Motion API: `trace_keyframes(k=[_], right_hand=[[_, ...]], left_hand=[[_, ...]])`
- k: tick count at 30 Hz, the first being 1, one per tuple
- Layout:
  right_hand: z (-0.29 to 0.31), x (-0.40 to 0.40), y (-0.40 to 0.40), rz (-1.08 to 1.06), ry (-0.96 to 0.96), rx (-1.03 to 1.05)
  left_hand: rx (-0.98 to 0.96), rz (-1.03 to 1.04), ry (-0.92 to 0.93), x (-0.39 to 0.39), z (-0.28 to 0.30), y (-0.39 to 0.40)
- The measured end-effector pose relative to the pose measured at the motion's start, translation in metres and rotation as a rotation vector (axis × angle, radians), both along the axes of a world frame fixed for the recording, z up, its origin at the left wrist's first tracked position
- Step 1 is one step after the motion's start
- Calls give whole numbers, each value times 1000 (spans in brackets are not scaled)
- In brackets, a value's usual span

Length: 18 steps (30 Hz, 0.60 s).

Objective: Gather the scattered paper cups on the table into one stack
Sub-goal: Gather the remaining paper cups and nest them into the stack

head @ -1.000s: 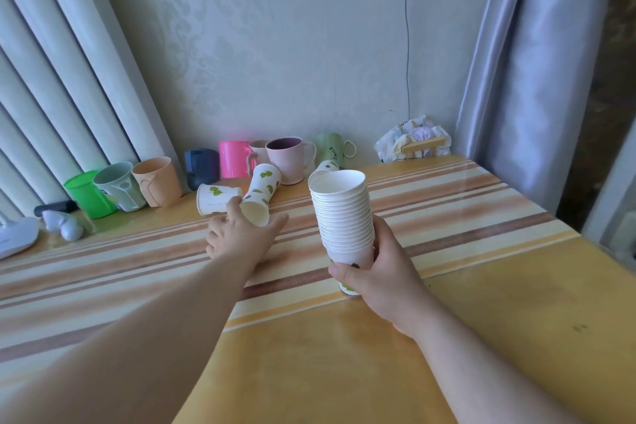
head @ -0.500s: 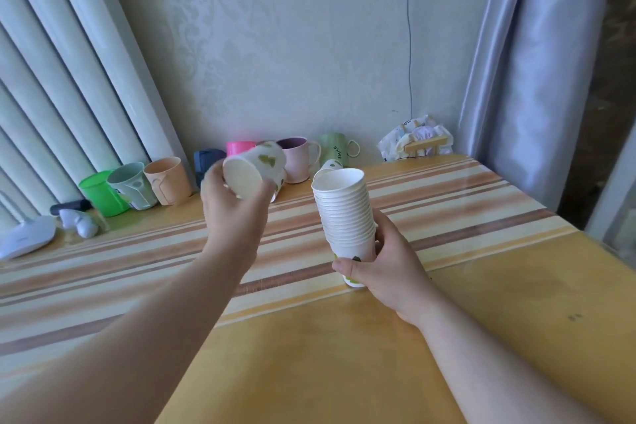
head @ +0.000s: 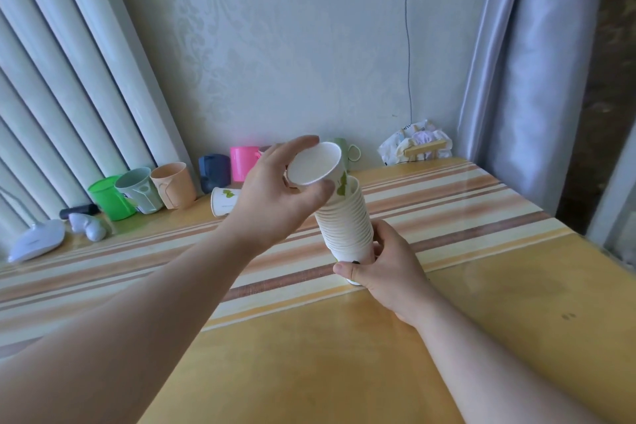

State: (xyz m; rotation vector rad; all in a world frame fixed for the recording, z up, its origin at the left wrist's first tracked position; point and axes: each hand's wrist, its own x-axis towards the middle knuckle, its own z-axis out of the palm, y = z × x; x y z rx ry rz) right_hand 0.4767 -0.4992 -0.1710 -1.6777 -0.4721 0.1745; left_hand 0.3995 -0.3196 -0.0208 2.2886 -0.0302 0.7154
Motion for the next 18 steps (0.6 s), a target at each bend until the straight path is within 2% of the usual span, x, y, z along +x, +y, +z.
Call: trace_keyframes(k=[1, 3, 4, 6, 9, 11, 14, 18], right_hand=[[0, 0, 0, 2, 0, 0], [0, 0, -1, 6, 1, 8], [1, 0, -1, 4, 1, 15], [0, 0, 0, 0, -3, 22], [-2, 2, 0, -2, 5, 20], [-3, 3, 0, -5, 8, 16], [-2, 3, -1, -9, 7, 15], [-1, 2, -1, -1, 10, 16]], left_hand=[[-7, -34, 18, 2, -3, 2], [-195, -123, 20, 10, -11, 10], [-321, -104, -1, 16, -17, 17], [-491, 103, -21, 34, -34, 40], [-443, 573, 95, 53, -71, 94], [-470, 755, 180, 57, -92, 127], [-580, 847, 277, 60, -110, 166], [-551, 804, 425, 71, -113, 197]])
